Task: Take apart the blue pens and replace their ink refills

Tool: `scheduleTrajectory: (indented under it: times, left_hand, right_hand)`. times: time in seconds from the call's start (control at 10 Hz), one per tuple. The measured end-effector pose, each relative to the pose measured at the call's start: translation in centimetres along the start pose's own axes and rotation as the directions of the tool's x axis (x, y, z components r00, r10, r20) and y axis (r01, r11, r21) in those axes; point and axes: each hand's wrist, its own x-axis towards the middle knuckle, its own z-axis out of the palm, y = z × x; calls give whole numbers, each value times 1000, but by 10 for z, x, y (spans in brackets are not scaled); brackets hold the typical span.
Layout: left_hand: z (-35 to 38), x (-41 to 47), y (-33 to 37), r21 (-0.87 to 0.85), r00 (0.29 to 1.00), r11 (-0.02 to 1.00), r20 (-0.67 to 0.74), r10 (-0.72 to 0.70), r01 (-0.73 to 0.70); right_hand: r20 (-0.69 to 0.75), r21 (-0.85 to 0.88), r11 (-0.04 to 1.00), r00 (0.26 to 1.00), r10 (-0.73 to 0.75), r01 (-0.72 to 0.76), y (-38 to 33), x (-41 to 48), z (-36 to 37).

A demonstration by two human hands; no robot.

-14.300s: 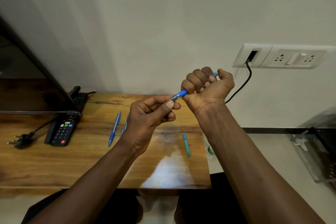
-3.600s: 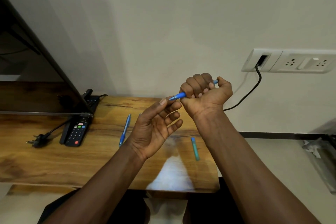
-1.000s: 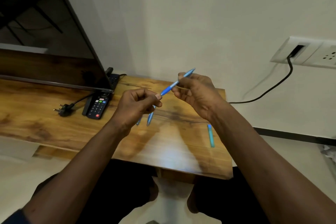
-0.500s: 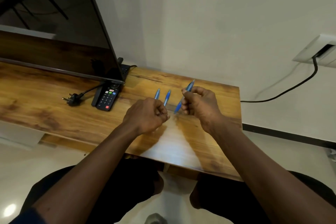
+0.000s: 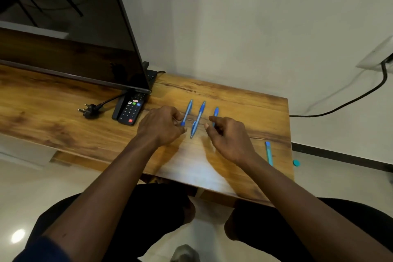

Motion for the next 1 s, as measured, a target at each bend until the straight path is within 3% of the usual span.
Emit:
scheduleTrajectory:
  times: [0.2, 0.5, 0.8, 1.0]
  left_hand:
    - [6, 3, -5, 6, 998, 999, 44, -39, 39]
    - [14, 6, -8, -11, 1000, 1000, 20, -15, 15]
    - [19, -3, -9, -1, 1000, 1000, -20, -22, 22]
    - [24, -53, 3, -1, 993, 1000, -114, -30, 30]
  right_hand:
    - [0, -43, 997, 998, 59, -59, 8, 6, 11]
    - [122, -55, 991, 985, 124, -118, 14, 15, 12]
    - [294, -115, 993, 954, 66, -34, 9, 7, 8]
    - [210, -35, 998, 975, 67, -61, 10, -28, -11]
